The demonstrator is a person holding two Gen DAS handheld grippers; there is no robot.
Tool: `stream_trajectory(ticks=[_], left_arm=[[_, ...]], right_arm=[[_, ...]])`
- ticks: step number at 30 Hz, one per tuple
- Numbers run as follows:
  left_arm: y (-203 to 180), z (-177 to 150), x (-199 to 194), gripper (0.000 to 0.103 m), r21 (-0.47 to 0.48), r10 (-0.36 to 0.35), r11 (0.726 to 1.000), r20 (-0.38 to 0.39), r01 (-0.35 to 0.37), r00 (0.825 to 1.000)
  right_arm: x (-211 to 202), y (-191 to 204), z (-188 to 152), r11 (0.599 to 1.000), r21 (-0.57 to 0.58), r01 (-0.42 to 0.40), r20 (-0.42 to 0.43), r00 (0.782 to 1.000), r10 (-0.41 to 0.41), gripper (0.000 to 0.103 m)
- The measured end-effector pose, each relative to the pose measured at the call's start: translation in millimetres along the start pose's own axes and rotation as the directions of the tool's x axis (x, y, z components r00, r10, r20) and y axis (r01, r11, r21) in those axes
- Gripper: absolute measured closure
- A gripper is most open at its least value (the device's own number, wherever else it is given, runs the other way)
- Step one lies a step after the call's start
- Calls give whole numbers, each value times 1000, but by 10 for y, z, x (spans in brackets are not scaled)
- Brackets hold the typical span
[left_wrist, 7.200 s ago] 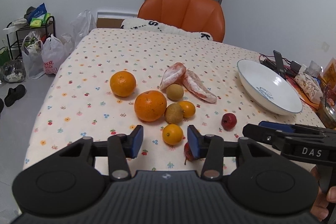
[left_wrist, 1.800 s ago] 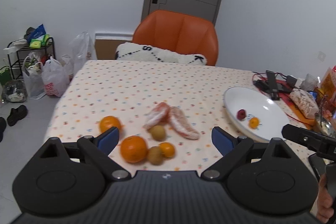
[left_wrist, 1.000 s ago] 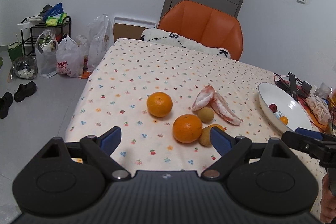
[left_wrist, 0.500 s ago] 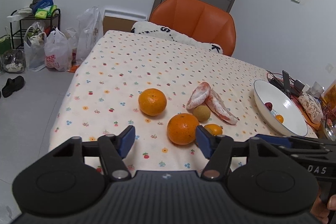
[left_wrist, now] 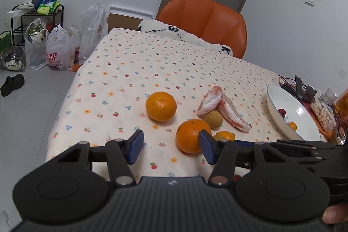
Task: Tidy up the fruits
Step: 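Grasp the brown kiwi with the right tool while the left tool grasps the large orange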
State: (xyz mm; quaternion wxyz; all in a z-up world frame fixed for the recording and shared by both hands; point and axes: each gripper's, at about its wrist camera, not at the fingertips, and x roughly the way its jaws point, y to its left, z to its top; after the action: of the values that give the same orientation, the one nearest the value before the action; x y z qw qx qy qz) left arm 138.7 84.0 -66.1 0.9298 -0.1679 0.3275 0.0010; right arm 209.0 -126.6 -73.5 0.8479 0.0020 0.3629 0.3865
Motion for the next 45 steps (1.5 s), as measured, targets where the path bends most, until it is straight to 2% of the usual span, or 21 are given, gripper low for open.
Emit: stream_trajectory(ticks=[5, 10, 14, 16, 18, 25, 28, 31, 35, 45], left_arm=[[25, 28, 22, 48, -6, -10, 1000, 2, 10, 1000], [-8, 64, 71, 48, -5, -19, 1000, -1, 19, 1000], [-63, 70, 116, 48, -2, -29, 1000, -10, 29, 1000], [-95, 68, 147, 48, -1, -35, 999, -17, 35, 999], [-126, 67, 181, 48, 2, -38, 999, -22, 38, 999], [-170, 65, 323, 49, -1, -42, 999, -44, 42, 998], [-146, 62, 348, 63, -20, -76, 997, -46, 76, 996], [-145, 68, 329, 63, -13, -58, 998, -43, 57, 997], [-94, 84, 291, 63, -24, -43, 999, -40, 42, 998], [-9, 129, 198, 63, -19, -8, 1000, -27, 7, 1000]], right_arm=[[79, 5, -2, 1000, -4, 6, -10, 1000, -6, 76], [79, -69, -2, 1000, 20, 3, -17, 1000, -3, 95], [47, -97, -13, 1000, 22, -9, -24, 1000, 10, 98], [50, -103, -19, 1000, 23, 2, -29, 1000, -1, 96], [39, -122, -21, 1000, 29, 10, -25, 1000, -9, 88], [38, -154, -1, 999, 35, 5, -17, 1000, -5, 80], [67, -139, 1, 999, 28, 16, -16, 1000, -16, 78], [88, -142, 31, 999, 26, 23, -13, 1000, -23, 75], [121, -122, 55, 999, 5, 40, -5, 999, -40, 63], [230, -50, 89, 999, -28, 30, 9, 1000, -30, 62]])
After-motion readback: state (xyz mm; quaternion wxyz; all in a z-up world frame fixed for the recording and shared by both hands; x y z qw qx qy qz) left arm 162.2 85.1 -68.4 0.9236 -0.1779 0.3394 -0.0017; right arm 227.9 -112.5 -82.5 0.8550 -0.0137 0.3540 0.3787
